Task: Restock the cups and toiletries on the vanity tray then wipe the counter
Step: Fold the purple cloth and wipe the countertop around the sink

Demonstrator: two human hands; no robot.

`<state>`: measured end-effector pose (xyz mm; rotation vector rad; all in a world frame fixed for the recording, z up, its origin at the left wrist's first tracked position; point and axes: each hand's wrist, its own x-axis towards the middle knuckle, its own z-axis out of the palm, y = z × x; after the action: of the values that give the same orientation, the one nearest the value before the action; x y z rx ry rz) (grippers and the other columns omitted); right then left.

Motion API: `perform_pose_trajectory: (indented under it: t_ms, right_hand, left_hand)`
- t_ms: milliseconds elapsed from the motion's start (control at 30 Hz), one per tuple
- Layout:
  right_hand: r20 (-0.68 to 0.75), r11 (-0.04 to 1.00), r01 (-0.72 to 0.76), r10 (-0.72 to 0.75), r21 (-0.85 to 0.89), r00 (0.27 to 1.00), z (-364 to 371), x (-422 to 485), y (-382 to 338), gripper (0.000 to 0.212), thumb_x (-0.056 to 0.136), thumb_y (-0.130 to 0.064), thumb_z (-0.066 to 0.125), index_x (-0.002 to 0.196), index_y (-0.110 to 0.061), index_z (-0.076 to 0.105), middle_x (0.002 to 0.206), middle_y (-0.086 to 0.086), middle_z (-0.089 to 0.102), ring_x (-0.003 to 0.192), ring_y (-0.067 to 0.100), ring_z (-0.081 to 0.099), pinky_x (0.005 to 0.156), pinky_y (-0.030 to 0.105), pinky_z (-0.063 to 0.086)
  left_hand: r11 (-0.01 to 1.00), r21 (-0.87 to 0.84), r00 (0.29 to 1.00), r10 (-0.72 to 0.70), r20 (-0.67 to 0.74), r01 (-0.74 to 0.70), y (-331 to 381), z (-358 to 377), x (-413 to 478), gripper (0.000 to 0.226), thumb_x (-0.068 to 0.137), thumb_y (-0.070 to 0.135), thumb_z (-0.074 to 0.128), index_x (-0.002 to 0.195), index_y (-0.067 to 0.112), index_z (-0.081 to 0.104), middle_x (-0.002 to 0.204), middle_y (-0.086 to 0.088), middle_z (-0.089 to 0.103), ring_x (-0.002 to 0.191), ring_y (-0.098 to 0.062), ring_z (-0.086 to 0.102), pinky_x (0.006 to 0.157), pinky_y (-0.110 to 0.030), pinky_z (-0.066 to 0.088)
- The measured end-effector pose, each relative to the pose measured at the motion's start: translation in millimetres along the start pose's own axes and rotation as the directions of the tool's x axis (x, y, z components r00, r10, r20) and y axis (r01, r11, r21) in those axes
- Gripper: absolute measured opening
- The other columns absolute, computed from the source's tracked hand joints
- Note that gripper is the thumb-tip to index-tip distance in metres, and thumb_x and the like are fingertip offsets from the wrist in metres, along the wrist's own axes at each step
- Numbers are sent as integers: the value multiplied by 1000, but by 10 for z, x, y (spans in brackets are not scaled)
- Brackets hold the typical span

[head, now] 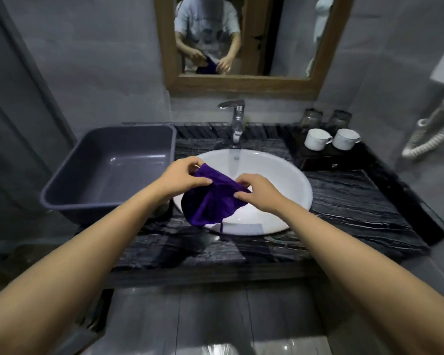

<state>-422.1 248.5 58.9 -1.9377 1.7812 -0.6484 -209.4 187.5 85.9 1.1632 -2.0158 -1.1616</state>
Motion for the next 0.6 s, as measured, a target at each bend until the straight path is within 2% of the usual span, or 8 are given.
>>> perform_pose_trajectory:
  t_ms: [133,200,300,433,533,600]
  right_hand:
    - [-140,998,-59,63,32,988,-413,-172,186,10,84,-11,64,89,-3,69,93,16,70,81,23,58,79,36,46]
    - [-195,992,-104,116,66,974,-607,-280,303,12,85,-10,64,90,-1,70,93,16,71,84,27,62,83,38,48]
    - [-266,985,-164,170,45,949,-918,-481,543,15,85,-11,65,97,-3,72,98,13,72,88,22,63,87,37,47]
    - [-325,971,-236,214,-31,921,-1292,-769,902,20,87,-13,64,104,-8,72,105,9,73,98,21,65,90,33,46]
    - [-336,954,-298,268,-38,903,-1480,-973,1202,20,87,-14,65,104,-10,73,103,9,74,96,19,66,90,34,49]
    - [-309,944,-329,305,-28,901,-1545,-1091,1430,20,87,-13,65,105,-9,73,103,10,74,95,18,65,87,29,47]
  left_hand:
    - [997,-64,998,38,58,-34,263,190,247,18,73,11,75,78,19,60,81,-2,69,72,-11,63,61,-13,47]
    - [995,-84,993,59,106,-50,380,344,351,18,74,7,74,83,13,59,80,-4,68,71,-12,61,62,-17,46]
    - [987,-139,973,103,208,-74,599,673,512,20,76,1,71,83,14,57,80,-9,66,71,-16,59,65,-25,46]
    - [974,-204,936,158,314,-96,876,1158,729,25,77,1,70,89,23,66,72,9,72,67,0,64,59,-15,50]
    - [974,-215,908,154,389,-73,992,1567,858,24,78,2,69,99,13,68,67,14,72,63,4,63,57,-11,50]
    - [979,-203,897,119,426,-33,1004,1860,914,22,79,2,67,101,8,66,66,11,70,59,3,62,54,-10,49]
